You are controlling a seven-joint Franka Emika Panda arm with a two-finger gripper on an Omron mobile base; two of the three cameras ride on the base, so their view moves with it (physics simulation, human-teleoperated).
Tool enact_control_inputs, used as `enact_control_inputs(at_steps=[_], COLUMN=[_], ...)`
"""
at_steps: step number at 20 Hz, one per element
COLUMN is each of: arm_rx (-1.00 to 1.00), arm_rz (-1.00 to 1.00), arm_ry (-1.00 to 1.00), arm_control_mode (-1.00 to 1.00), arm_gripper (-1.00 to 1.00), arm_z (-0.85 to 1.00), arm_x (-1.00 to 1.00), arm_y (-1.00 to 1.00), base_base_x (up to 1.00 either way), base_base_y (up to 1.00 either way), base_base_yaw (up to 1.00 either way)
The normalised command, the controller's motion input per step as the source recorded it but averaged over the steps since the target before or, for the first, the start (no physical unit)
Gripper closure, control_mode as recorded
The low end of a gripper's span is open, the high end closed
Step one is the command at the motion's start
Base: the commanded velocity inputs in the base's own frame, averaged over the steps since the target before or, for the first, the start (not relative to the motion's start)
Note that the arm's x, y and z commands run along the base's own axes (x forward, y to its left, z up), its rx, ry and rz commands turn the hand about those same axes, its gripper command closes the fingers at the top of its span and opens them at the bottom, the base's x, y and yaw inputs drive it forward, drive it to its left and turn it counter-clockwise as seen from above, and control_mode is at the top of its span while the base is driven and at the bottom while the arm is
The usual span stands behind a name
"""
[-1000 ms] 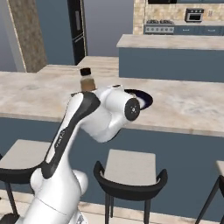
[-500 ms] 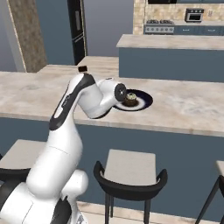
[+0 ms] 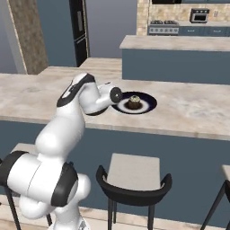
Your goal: Take the cinnamon bottle from the cabinet and place it on the dining table, next to the plate with the cupcake. Then take the chocolate from the dining counter and place it on the cupcake plate.
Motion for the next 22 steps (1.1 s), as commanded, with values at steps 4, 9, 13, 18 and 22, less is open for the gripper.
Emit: enact_control_inputs(at_steps=[4, 9, 13, 18, 22], arm_rx=[-0.06, -0.01, 0.00, 0.00, 0.00], arm_rz=[0.25, 0.10, 0.00, 0.00, 0.00], arm_ry=[-0.09, -0.02, 0.01, -0.01, -0.03], arm_control_mode=[-1.00, -1.00, -1.00, -1.00, -1.00], arm_gripper=[1.00, 1.00, 1.00, 1.00, 1.00], arm_z=[-0.29, -0.17, -0.36, -0.42, -0.62], arm_x=[0.22, 0.29, 0.32, -0.01, -0.01], arm_y=[-0.51, -0.27, -0.20, -0.17, -0.19], base_base_x=[0.00, 0.00, 0.00, 0.00, 0.00], base_base_y=[0.00, 0.00, 0.00, 0.00, 0.00], base_base_yaw=[0.00, 0.00, 0.00, 0.00, 0.00])
